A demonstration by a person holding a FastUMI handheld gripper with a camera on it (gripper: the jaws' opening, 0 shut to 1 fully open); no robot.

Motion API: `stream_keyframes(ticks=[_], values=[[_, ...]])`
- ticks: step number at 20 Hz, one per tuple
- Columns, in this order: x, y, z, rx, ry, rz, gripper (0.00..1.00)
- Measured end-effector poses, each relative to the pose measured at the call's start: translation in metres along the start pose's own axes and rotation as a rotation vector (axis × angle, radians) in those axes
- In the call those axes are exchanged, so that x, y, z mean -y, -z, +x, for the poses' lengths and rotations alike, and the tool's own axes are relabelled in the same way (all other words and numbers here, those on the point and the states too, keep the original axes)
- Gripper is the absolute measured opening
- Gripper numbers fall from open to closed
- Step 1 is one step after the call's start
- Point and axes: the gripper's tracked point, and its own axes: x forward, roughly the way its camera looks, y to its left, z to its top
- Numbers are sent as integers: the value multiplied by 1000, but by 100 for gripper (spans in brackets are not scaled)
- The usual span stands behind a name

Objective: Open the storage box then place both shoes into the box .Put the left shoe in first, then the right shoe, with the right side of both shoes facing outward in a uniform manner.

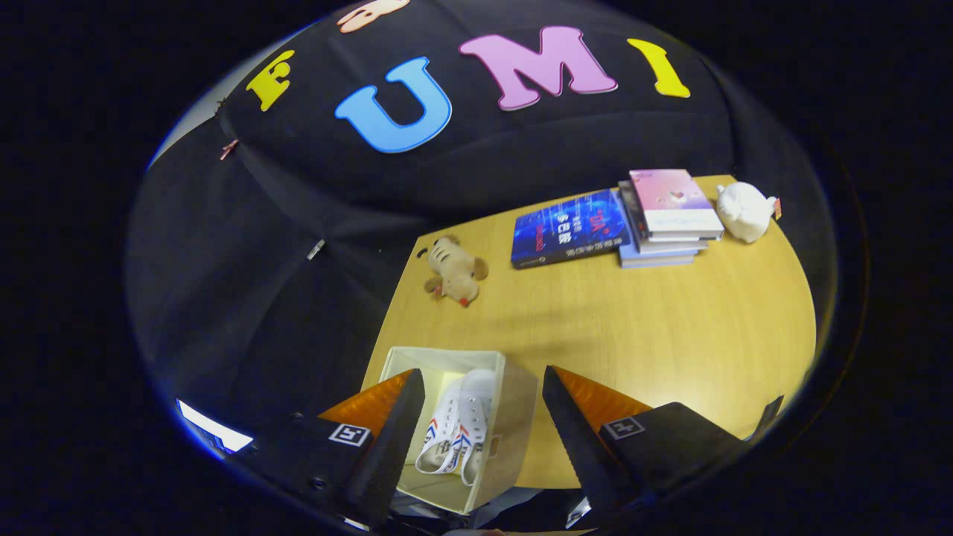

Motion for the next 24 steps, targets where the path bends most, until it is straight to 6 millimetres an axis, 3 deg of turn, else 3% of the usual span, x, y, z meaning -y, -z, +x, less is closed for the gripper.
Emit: stream_keyframes(ticks=[2, 6, 11, 19, 24], values=[[22, -30, -13, 101, 50, -39, 97], [81, -87, -66, 289, 162, -128, 97], [151, -139, -136, 468, 295, -246, 97], [224, -153, -223, 596, 348, -319, 97], [241, -130, -259, 636, 291, -265, 98]])
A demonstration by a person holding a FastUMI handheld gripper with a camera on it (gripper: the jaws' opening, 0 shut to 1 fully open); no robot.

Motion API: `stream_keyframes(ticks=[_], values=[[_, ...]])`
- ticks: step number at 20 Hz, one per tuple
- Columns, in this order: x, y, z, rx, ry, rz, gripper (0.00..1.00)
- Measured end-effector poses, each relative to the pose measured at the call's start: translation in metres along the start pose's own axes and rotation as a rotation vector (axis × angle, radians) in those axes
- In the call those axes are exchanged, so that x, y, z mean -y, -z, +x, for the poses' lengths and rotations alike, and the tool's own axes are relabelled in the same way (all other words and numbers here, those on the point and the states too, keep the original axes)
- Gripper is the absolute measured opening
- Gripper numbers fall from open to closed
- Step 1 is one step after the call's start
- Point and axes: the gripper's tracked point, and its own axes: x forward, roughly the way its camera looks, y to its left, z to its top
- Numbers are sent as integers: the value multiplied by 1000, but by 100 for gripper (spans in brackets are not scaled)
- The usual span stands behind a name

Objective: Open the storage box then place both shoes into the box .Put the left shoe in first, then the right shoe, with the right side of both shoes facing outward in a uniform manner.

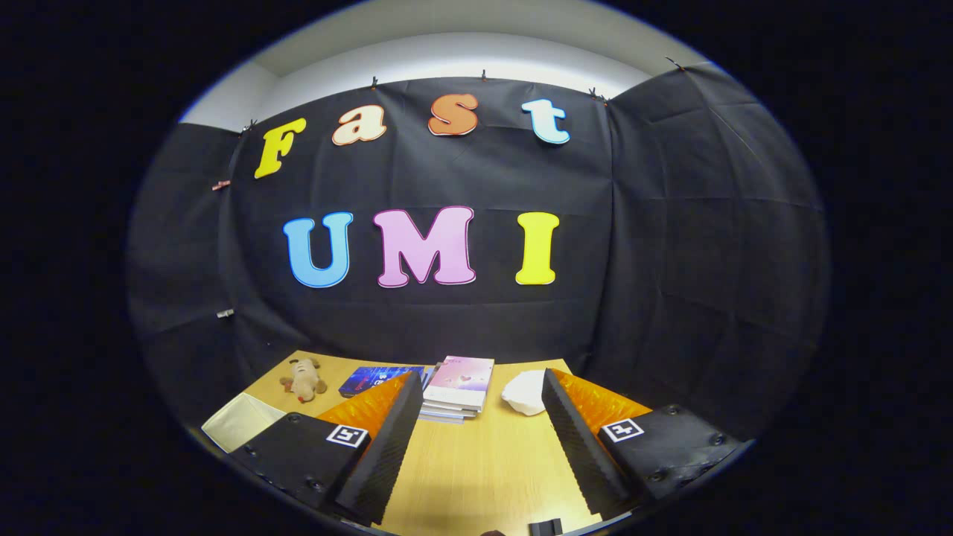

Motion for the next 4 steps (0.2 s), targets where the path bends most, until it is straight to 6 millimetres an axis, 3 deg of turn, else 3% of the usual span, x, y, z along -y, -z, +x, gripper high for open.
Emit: stream_keyframes(ticks=[4], values=[[29, 3, -9, 17, -25, -32, 98]])
